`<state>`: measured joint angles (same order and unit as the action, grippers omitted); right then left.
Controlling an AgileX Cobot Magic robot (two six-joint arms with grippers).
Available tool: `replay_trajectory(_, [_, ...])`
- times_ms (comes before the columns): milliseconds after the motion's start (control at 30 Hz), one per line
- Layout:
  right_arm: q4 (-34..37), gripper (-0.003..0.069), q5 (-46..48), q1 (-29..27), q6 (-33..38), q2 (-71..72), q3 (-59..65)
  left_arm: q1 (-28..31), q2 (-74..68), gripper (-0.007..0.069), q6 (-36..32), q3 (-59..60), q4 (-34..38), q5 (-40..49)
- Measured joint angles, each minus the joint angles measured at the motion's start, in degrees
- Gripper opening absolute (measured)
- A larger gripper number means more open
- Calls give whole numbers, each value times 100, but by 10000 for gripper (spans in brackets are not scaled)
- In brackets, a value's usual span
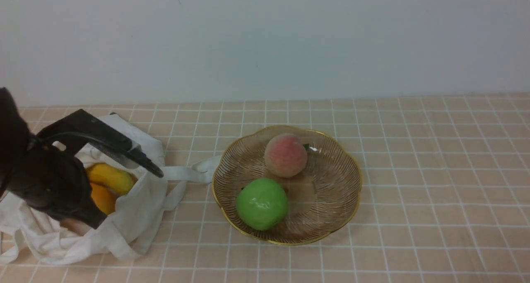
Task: Take the fruit out of the bag on the brown coffee tablecloth and place them on the plate.
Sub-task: 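Reach into the white bag and grasp the banana with the left gripper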
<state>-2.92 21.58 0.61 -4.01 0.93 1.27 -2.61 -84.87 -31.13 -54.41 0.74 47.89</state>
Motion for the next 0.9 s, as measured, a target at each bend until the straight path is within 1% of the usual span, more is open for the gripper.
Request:
replay_trajectory(200, [0, -18, 0, 0, 0, 0, 0, -29, -765, 0, -261, -616, 143, -32])
replay_trajectory(267, [0, -18, 0, 0, 0, 0, 0, -41, -831, 32, -389, -781, 296, -32])
replay_trajectory(300, [0, -18, 0, 0, 0, 0, 0, -46, -831, 36, -404, -791, 310, -38])
replay_trajectory(433, [0, -18, 0, 0, 0, 0, 0, -46, -855, 192, -956, -896, 434, -89])
replay_trajectory(500, [0, -18, 0, 0, 0, 0, 0, -46, -911, 296, -1309, -898, 428, -124])
replay_trajectory(533, [0, -18, 0, 0, 0, 0, 0, -54, -957, 365, -1534, -903, 414, -140])
replay_trajectory(567, [0, -18, 0, 0, 0, 0, 0, -53, -973, 377, -1573, -904, 413, -148])
replay_trajectory(600, [0, -18, 0, 0, 0, 0, 0, -57, -1006, 434, -1768, -904, 394, -182])
replay_trajectory(633, [0, -18, 0, 0, 0, 0, 0, -83, -1063, 507, -2046, -909, 334, -250])
replay_trajectory(667, [0, -18, 0, 0, 0, 0, 0, -105, -1111, 553, -2233, -909, 273, -326])
replay_trajectory(733, [0, -18, 0, 0, 0, 0, 0, -126, -1219, 609, -2503, -915, 104, -444])
replay_trajectory(767, [0, -18, 0, 0, 0, 0, 0, -132, -1270, 625, -2574, -915, -4, -494])
replay_trajectory(833, [0, -18, 0, 0, 0, 0, 0, -149, -1408, 632, -2638, -915, -308, -632])
replay_trajectory(900, [0, -18, 0, 0, 0, 0, 0, -149, -1499, 607, -2638, -915, -511, -729])
